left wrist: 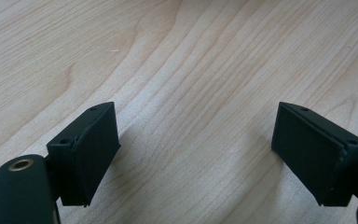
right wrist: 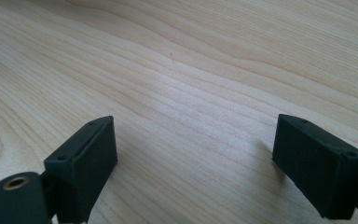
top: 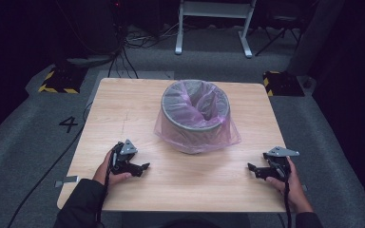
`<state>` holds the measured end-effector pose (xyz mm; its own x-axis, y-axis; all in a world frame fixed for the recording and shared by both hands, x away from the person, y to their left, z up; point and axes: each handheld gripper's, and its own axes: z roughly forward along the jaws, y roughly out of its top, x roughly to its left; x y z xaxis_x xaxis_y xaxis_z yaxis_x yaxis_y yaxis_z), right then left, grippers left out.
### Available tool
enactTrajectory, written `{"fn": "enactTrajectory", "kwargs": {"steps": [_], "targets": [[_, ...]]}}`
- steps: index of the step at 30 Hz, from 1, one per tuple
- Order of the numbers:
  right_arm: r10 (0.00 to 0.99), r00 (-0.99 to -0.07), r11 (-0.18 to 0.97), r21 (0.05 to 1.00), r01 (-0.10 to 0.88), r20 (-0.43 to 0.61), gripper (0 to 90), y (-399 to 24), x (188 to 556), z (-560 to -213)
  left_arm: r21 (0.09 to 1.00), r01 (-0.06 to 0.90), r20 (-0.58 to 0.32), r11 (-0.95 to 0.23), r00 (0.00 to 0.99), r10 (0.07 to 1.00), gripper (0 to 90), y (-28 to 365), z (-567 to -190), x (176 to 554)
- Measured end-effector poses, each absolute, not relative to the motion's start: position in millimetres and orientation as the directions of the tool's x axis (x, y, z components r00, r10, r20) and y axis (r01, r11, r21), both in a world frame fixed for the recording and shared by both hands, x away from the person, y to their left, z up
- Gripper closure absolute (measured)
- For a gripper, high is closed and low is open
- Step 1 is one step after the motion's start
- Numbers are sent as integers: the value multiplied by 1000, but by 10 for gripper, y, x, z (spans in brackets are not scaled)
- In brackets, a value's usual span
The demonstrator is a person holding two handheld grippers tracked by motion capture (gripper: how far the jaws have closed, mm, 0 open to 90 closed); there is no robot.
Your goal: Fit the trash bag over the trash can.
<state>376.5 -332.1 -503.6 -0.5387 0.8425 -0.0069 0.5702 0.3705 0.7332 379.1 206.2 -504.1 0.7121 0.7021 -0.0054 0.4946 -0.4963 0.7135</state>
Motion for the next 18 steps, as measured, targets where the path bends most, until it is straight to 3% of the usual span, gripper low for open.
{"fn": "enactTrajectory", "kwargs": {"steps": [18], "targets": [[841, -541, 371, 733, 570, -6, 138, -3322, 3768, -5036, 710, 494, -3, -501, 715, 699, 142, 2062, -5038, 3800]]}}
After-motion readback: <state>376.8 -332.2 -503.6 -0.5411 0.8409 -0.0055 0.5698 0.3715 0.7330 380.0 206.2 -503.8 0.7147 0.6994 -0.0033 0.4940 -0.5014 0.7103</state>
